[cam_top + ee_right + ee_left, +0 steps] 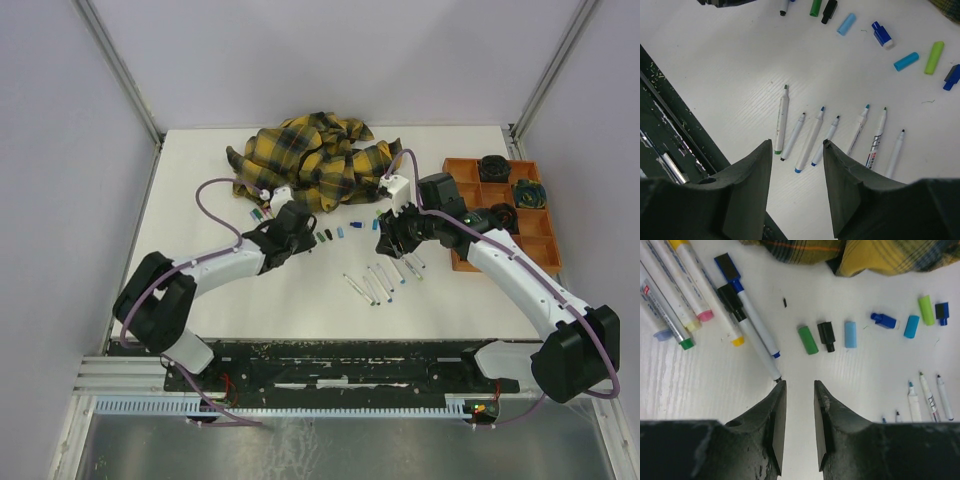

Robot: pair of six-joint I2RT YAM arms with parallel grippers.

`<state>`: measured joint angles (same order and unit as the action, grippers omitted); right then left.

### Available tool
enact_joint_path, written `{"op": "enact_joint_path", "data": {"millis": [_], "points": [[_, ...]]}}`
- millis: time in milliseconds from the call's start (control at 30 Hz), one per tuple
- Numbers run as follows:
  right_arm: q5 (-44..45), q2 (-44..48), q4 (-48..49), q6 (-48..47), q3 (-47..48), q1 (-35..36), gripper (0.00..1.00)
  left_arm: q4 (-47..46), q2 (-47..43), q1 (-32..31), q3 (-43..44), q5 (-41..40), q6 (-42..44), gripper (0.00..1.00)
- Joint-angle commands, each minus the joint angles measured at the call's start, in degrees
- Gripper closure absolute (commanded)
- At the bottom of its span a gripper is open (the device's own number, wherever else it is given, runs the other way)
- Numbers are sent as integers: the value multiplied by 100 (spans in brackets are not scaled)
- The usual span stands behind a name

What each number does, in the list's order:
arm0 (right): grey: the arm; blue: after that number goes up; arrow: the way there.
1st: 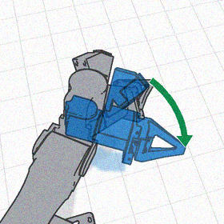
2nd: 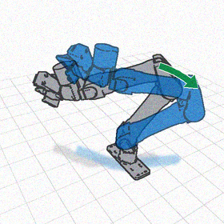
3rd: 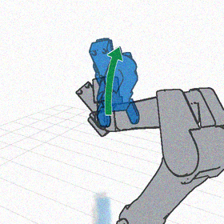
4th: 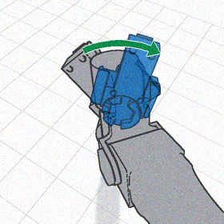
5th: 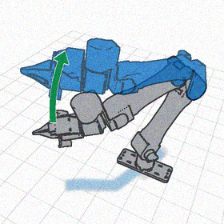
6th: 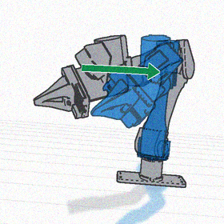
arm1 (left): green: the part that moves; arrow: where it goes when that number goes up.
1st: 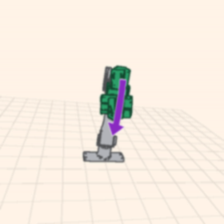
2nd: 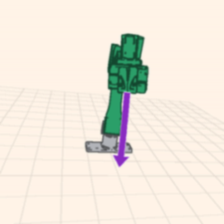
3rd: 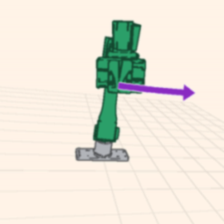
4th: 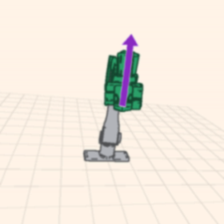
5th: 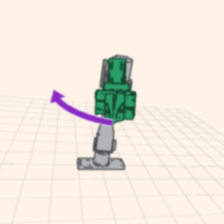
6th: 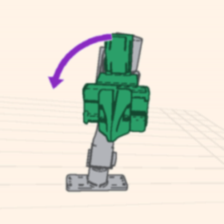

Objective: Open the pen caps
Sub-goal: Place the pen cap at the center of the board, then pick up the pen from the center of the board.

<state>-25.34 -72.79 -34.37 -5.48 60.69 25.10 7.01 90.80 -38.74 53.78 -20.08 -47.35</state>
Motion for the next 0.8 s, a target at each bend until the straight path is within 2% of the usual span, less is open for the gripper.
{"op": "enact_joint_path", "data": {"millis": [0,133,233,600,767], "points": [[-111,173,143,-67,20,-41,47,-1216,-395,58,-755,227,524,65],[-120,152,150,-68,16,-50,47,-1080,-254,210,-681,205,397,71],[-120,141,150,-68,15,-52,47,-544,20,217,-315,-19,366,82],[-129,124,150,-65,6,-60,47,993,1091,281,1249,-760,398,81],[-129,135,150,-68,11,-61,47,1042,1361,348,1505,-758,402,81]]}}
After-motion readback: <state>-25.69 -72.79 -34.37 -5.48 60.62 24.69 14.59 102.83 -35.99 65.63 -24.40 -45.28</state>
